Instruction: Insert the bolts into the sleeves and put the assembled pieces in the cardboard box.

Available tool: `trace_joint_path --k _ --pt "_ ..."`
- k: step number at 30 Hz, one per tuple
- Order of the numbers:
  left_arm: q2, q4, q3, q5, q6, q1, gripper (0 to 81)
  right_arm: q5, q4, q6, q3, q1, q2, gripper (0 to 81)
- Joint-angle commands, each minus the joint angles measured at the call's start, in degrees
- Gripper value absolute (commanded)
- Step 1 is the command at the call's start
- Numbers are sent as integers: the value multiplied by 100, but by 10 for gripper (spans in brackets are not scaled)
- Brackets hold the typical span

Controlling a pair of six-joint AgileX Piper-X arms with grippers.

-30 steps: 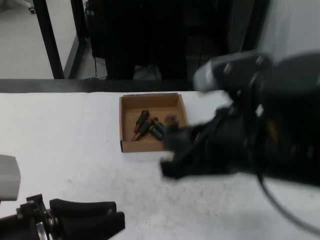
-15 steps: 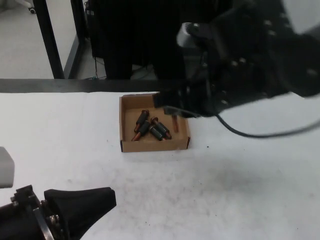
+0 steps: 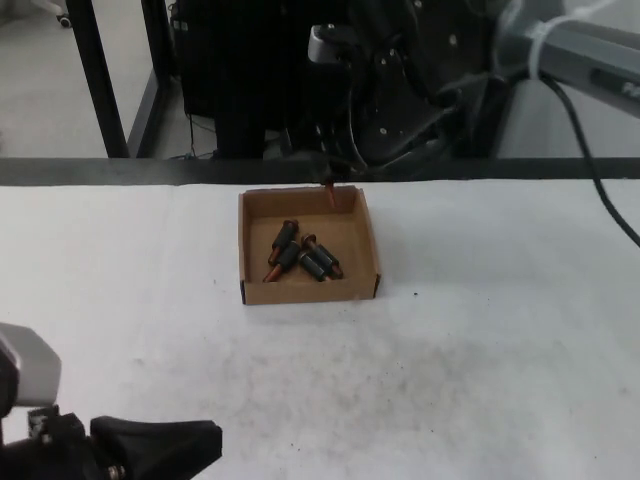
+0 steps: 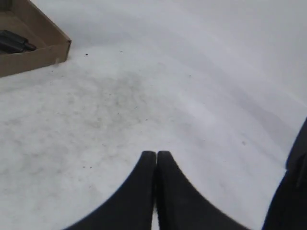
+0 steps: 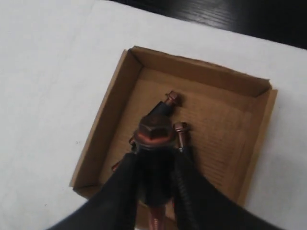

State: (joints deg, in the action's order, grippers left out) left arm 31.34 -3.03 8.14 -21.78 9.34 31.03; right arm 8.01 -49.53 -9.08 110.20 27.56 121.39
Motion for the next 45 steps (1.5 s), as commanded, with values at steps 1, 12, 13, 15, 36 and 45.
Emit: trace_joint_path --k 1,12,13,15,36,45 --pt "14 46 42 419 -425 17 8 48 -428 77 489 -103 322 2" --pt "-93 1227 -101 2605 -99 17 8 48 -829 435 859 -181 829 2" --pt "-93 1239 -155 2702 -81 17 8 48 -829 435 859 -193 846 2" --pt "-93 1323 -315 2735 -60 17 8 48 -829 489 859 -191 917 2" --pt "-93 2474 -587 2111 -816 17 8 -171 -546 644 859 -261 1410 2" --pt "-93 2474 -587 2093 -525 17 8 -162 -757 592 859 -261 1438 370"
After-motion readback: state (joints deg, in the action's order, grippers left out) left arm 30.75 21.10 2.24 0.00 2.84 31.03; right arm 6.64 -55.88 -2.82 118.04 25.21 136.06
